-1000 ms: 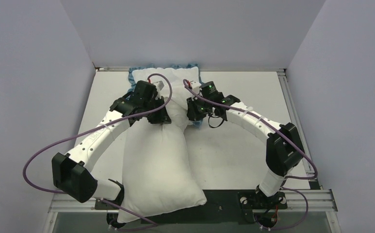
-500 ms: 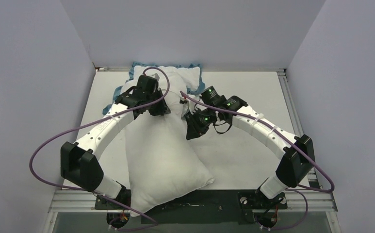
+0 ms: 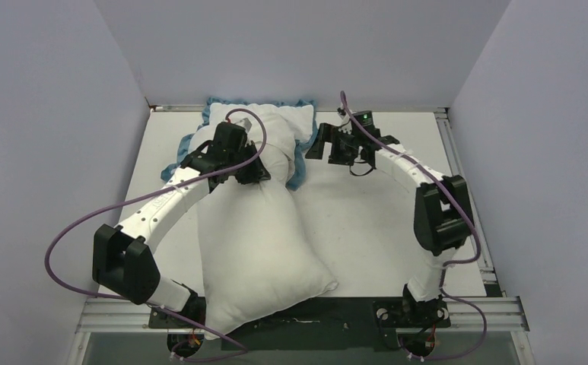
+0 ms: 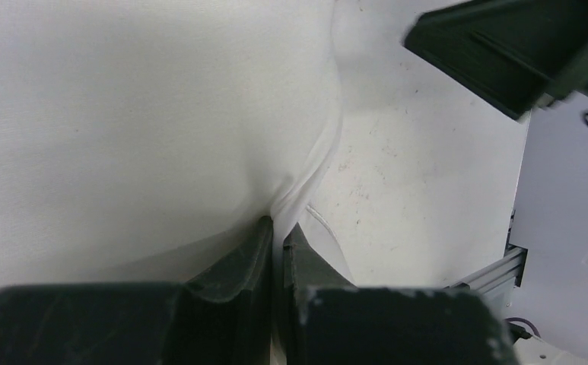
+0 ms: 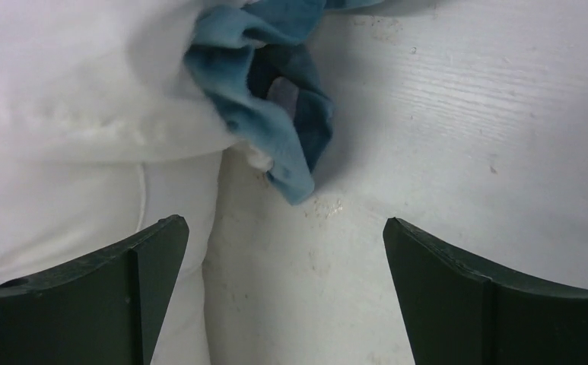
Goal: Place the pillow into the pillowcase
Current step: Stuff the pillow into the pillowcase.
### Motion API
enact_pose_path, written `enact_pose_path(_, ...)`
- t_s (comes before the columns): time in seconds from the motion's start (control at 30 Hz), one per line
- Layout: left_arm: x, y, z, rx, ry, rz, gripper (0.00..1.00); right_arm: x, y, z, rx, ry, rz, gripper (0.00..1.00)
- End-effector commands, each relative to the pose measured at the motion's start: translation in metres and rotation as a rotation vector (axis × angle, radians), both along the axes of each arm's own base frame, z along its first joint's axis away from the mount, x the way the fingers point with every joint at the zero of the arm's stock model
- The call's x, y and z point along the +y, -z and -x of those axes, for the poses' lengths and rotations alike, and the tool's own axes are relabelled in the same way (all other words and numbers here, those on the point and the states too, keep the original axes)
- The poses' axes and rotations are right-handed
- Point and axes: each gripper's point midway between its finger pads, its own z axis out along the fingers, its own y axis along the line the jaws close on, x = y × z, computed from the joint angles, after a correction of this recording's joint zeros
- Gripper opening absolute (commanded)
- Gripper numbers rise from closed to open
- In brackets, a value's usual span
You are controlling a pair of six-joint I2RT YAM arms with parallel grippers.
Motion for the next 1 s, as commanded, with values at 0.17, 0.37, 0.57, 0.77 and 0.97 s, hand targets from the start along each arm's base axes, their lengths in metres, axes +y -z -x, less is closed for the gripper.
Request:
enact_pose_path(0.17,-0.008,-0.035,-0.006,-0.089,0.03,0.072,0.0,0.077,0.043,-0.055,0.054,-0.02,-0.223,0.95)
enact_pose_path(0.37,-0.004,-0.043,-0.006,-0.101,0.026,0.065,0.0,0.114,0.026,-0.054,-0.011,-0.175,-0.366,0.27)
enact_pose_path(0.57,0.021,-0.068,-0.029,-0.17,-0.018,-0.038,0.0,0.101,-0.005,0.003,-0.016,-0.319,-0.316,0.05)
enact_pose_path(0.77,0.07,-0.071,-0.06,-0.15,-0.104,-0.209,0.0,0.082,-0.016,0.087,0.024,-0.465,-0.22,0.05)
enact_pose_path(0.97,0.072,-0.052,-0.077,-0.113,-0.103,-0.257,0.0,0.093,-0.037,0.158,0.022,-0.708,-0.144,0.05)
